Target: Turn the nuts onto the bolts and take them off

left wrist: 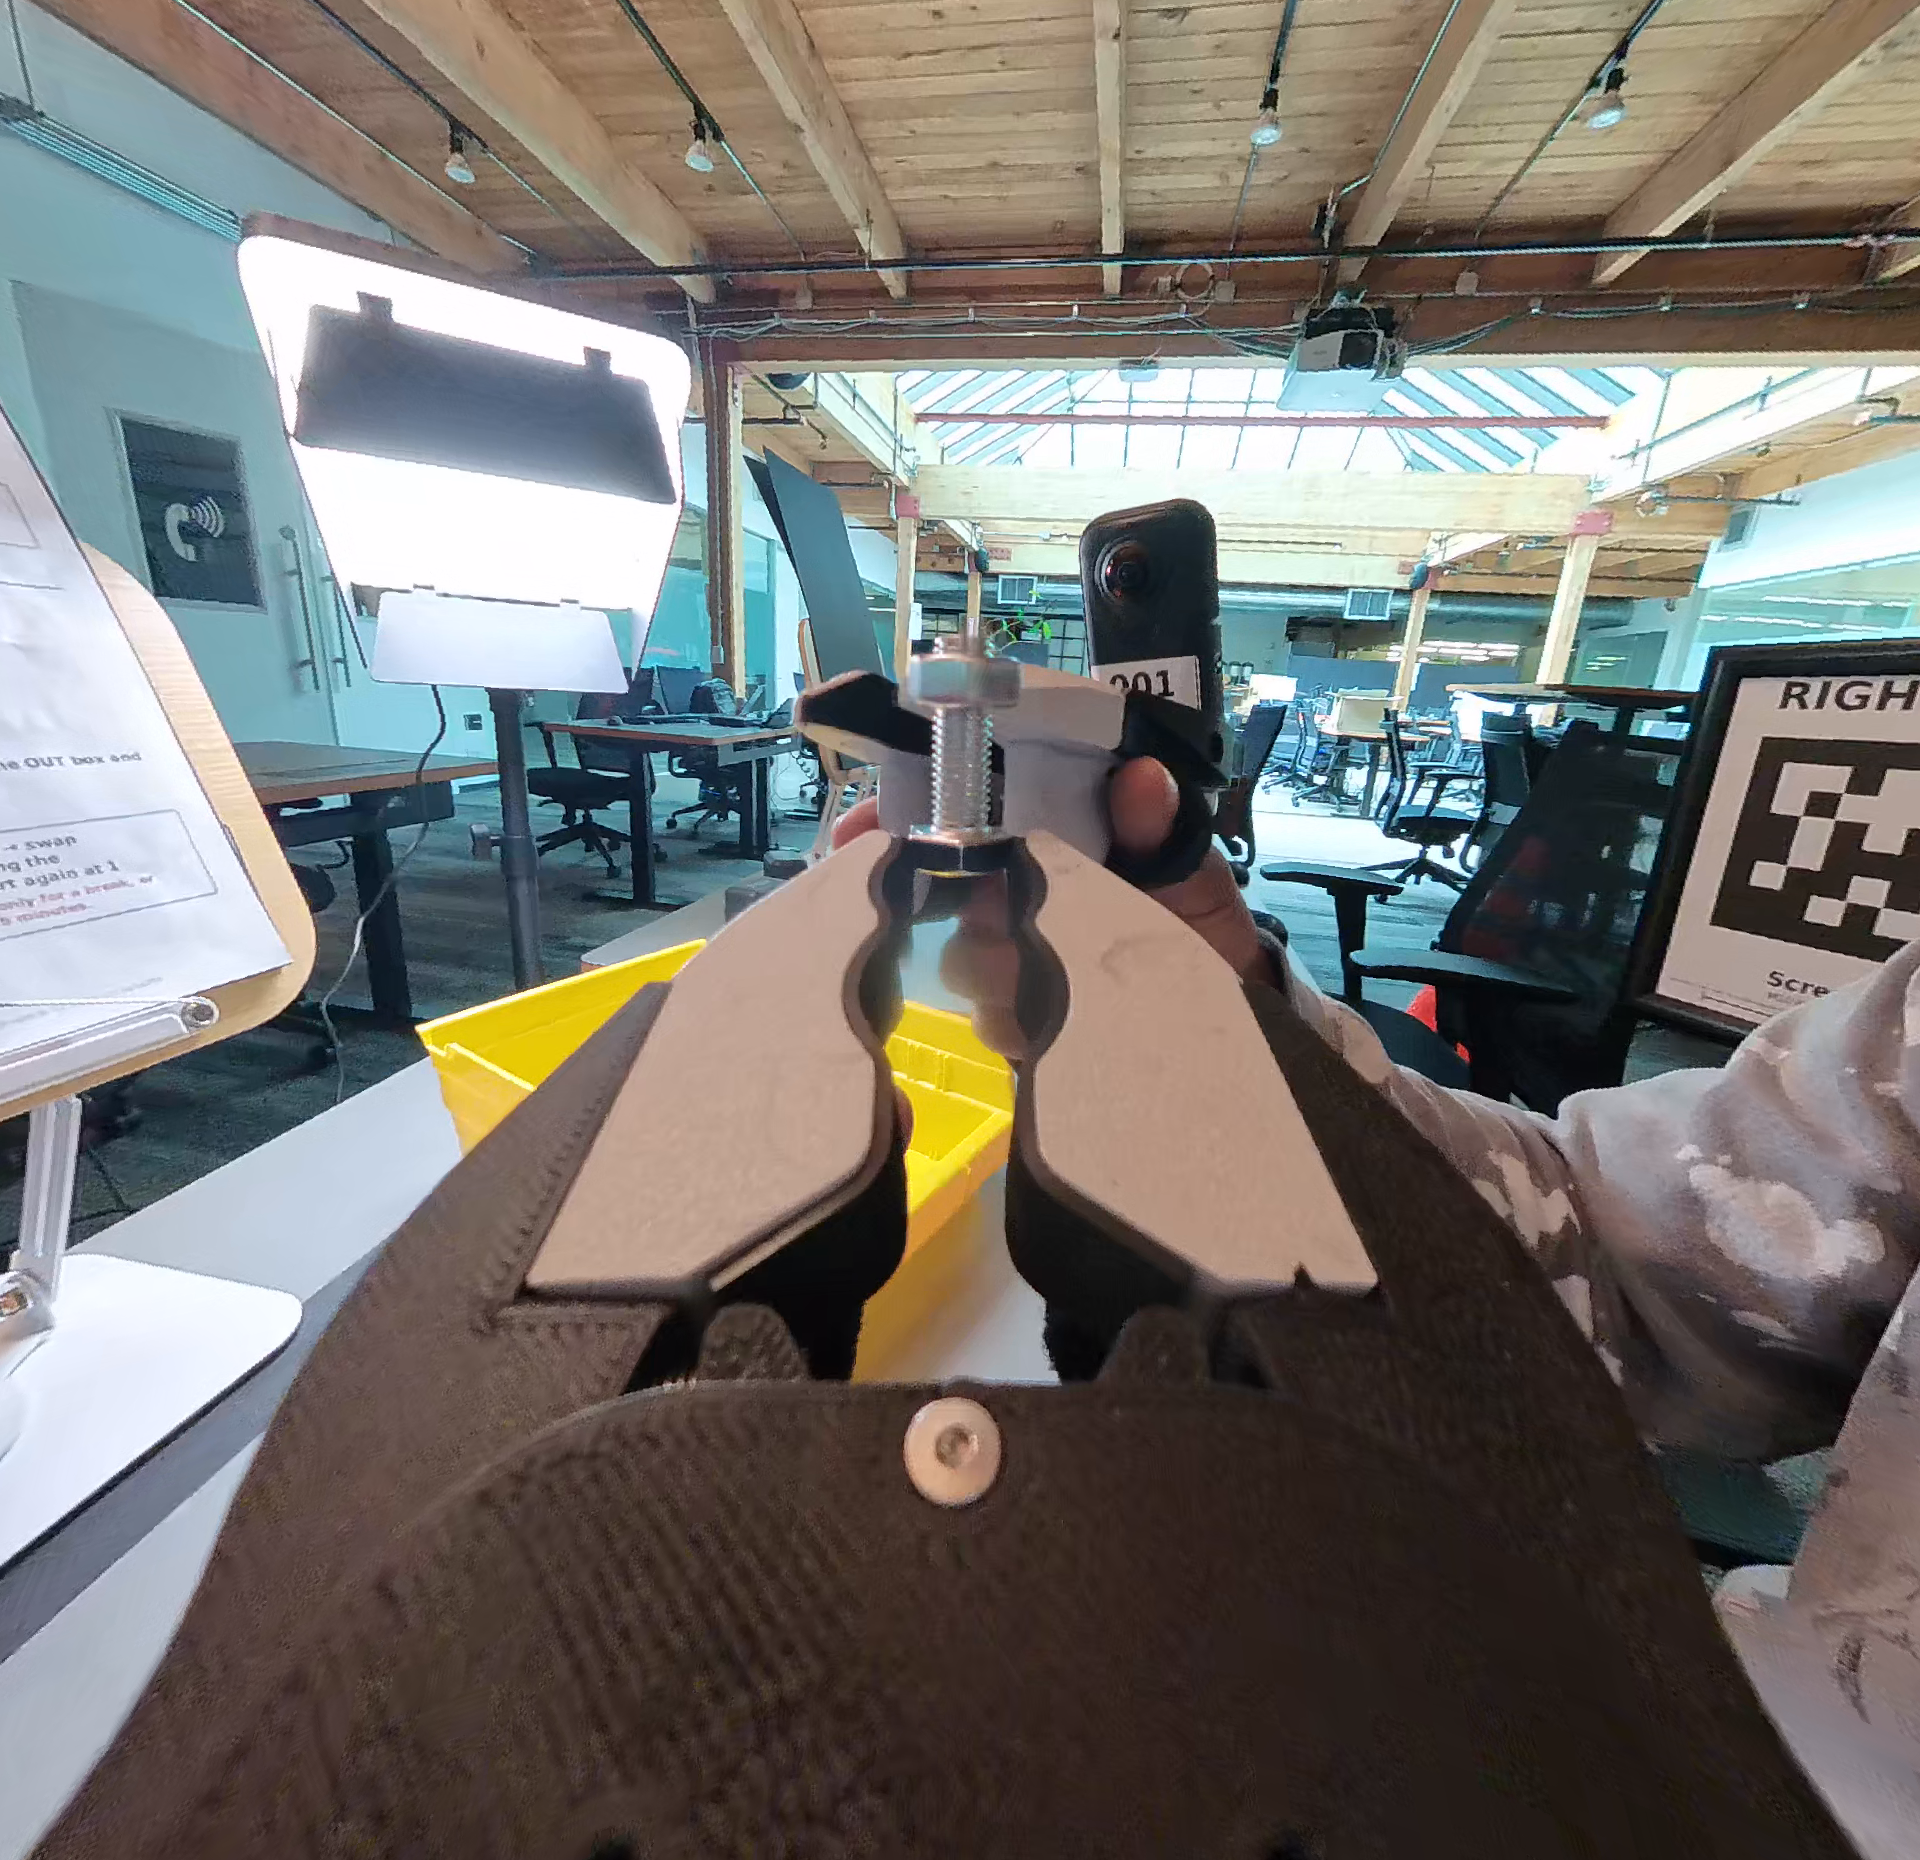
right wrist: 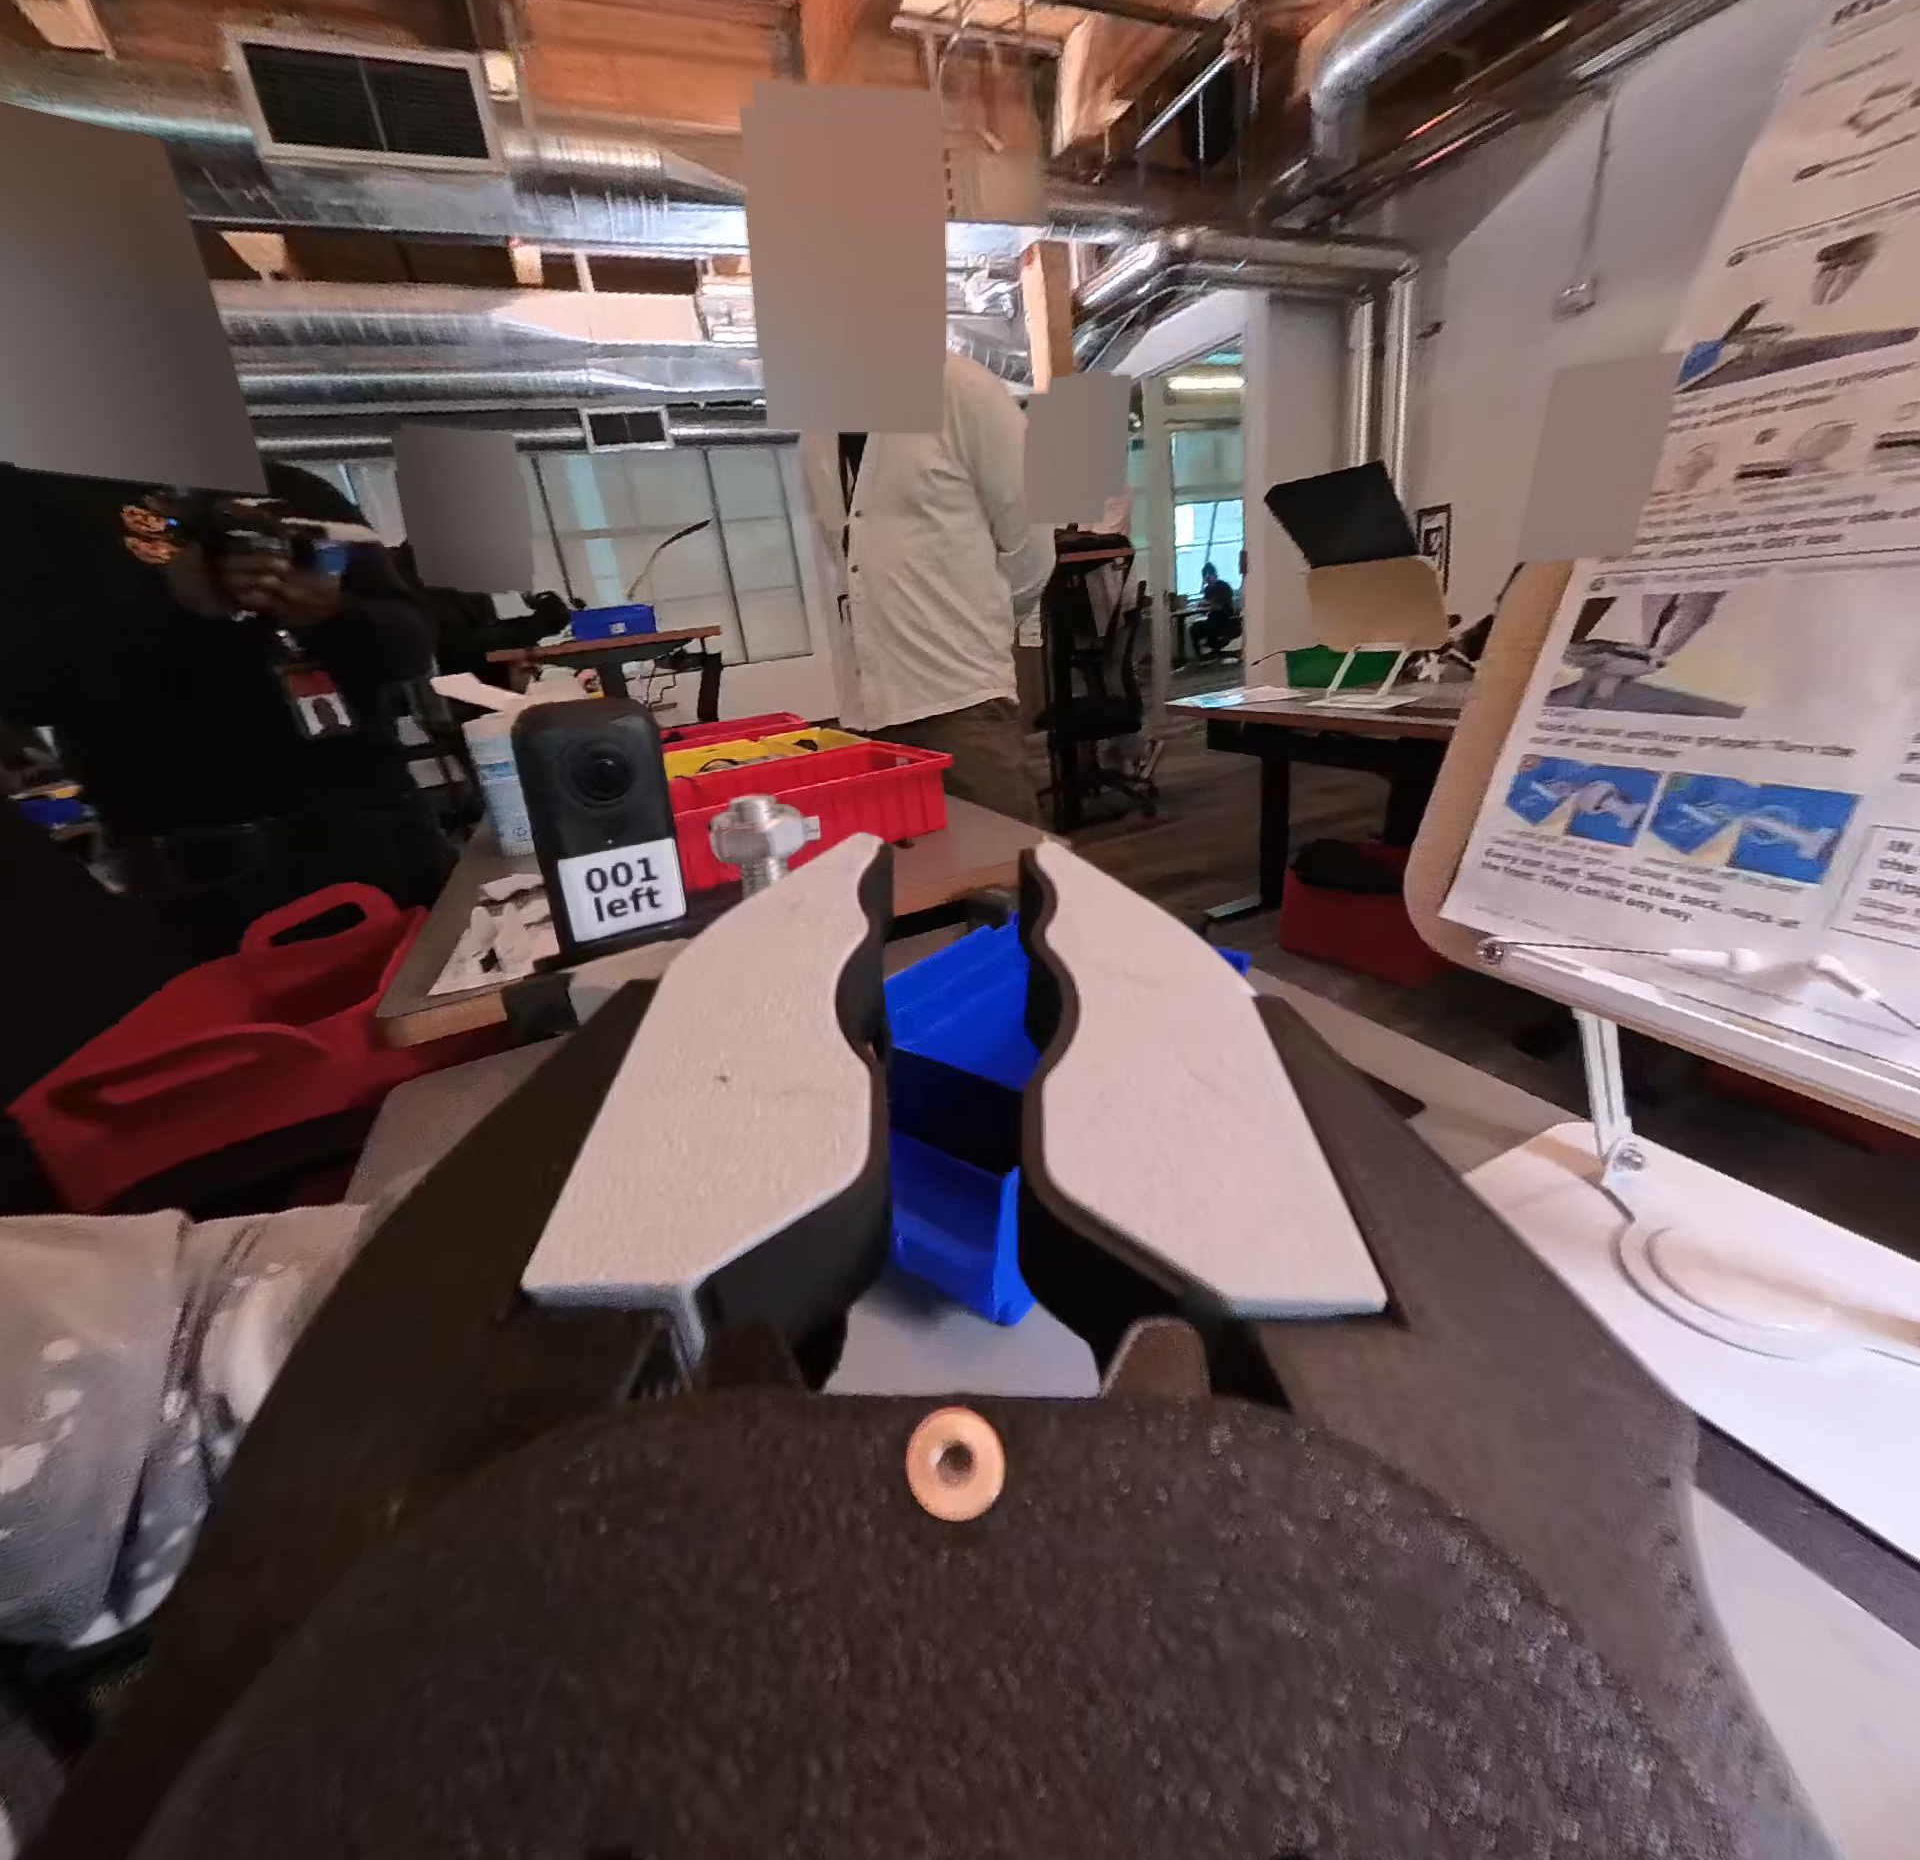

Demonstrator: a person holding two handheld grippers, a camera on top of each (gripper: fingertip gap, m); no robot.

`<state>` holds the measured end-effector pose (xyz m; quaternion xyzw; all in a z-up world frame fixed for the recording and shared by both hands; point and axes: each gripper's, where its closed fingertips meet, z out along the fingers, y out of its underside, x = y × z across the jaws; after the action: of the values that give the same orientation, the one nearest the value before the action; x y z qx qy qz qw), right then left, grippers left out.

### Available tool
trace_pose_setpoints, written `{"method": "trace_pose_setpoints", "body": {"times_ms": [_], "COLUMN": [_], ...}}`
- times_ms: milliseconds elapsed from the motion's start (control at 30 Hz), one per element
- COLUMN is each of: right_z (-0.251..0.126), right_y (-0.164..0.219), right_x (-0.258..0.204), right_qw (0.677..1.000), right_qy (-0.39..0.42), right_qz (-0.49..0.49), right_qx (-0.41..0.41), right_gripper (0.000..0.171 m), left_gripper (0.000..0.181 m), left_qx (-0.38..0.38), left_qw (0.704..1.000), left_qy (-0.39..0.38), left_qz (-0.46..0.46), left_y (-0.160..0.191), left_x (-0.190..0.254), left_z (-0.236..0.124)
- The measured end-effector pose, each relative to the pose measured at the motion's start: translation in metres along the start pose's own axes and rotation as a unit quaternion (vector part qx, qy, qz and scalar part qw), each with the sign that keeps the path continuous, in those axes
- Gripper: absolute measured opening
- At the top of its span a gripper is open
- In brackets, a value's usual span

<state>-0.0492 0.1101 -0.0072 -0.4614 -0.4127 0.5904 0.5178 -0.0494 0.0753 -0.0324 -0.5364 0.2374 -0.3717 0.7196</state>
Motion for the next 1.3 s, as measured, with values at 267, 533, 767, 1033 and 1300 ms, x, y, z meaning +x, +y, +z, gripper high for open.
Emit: {"method": "trace_pose_setpoints", "body": {"times_ms": [267,533,767,1033,1300], "right_z": [0.007,-0.001,0.006,0.005,0.008], "right_y": [0.004,-0.006,0.002,-0.001,0.007], "right_x": [-0.025,-0.009,-0.019,-0.021,-0.011], "right_qw": [0.999,1.000,0.999,0.999,1.000], "right_qy": [-0.045,-0.017,-0.032,-0.031,-0.009], "right_qz": [-0.009,0.002,-0.009,-0.016,-0.023], "right_qx": [-0.015,0.006,-0.010,-0.003,-0.015], "right_gripper": [0.044,0.034,0.037,0.042,0.044], "left_gripper": [0.018,0.018,0.018,0.018,0.018], "left_qx": [-0.003,0.000,0.001,0.024,0.021], "left_qw": [1.000,1.000,1.000,0.996,0.986], "left_qy": [0.000,0.000,-0.005,-0.081,-0.152], "left_qz": [0.005,0.002,0.002,0.041,0.070], "left_y": [0.003,0.001,0.003,0.000,0.013], "left_x": [0.001,0.000,0.000,-0.011,-0.015], "left_z": [0.002,0.001,0.002,0.000,0.006]}}
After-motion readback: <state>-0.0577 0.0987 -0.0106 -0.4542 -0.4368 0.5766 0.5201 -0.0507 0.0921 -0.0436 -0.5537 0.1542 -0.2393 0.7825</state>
